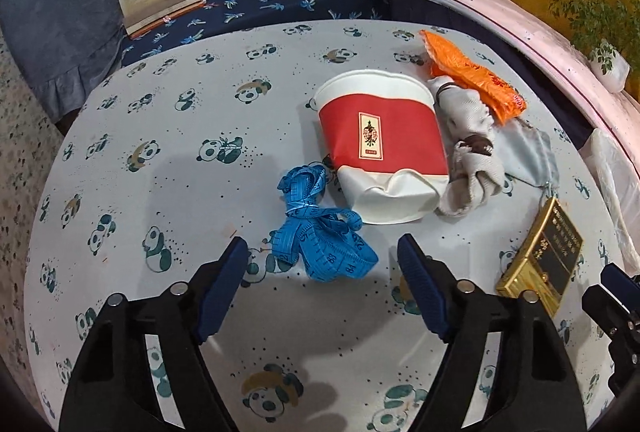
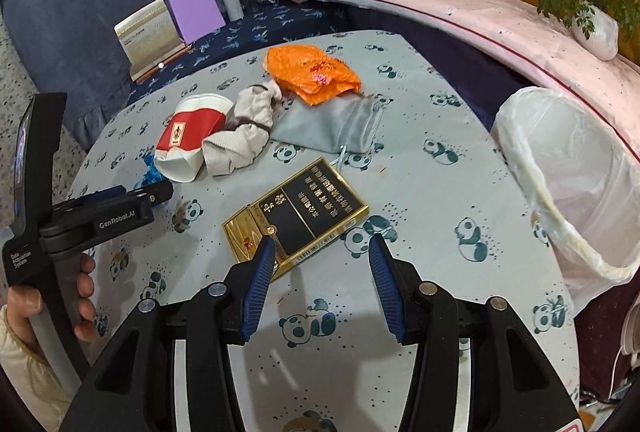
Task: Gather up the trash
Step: 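Grasp the blue tangled strap with the left gripper while the right grasps the gold box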
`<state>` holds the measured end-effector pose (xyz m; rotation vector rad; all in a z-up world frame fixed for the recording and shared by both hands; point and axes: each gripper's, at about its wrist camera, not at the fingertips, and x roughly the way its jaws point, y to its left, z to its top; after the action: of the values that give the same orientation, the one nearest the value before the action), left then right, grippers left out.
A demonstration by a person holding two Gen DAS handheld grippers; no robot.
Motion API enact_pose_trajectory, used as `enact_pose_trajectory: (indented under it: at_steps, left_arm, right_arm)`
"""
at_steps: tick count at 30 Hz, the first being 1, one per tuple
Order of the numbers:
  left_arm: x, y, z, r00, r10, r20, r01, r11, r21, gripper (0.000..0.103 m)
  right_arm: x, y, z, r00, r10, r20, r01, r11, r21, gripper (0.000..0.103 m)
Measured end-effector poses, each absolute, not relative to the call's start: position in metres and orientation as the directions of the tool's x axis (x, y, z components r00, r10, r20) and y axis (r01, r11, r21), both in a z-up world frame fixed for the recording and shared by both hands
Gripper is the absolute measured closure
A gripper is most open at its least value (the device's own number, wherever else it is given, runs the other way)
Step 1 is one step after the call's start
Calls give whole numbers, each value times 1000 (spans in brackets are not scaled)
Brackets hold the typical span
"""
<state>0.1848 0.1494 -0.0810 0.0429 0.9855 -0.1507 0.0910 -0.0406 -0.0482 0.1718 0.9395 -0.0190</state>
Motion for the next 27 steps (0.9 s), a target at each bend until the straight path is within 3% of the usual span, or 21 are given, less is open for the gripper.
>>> enact_pose_trajectory:
  at_steps: [4,6,8,27]
  left_arm:
    - [191,153,-86,528,-122,-840,152,987,-48,51]
    - [192,153,-85,526,-135,-840,162,985,-57,66]
    - [192,154,-83,523,-148,-839,167,983,-69,69]
    - [151,170,-65,521,-202,-829,150,978,-144,72]
  right_arm:
    - [96,-38,-53,581,62,-811,96,985,144,55]
    - [99,-38,-54,577,64,-814,102,984,149,55]
    - [101,-38,-56,573,70,-816,108,981,161,55]
    - [146,-14,-71,530,152,-834,171,945,280,46]
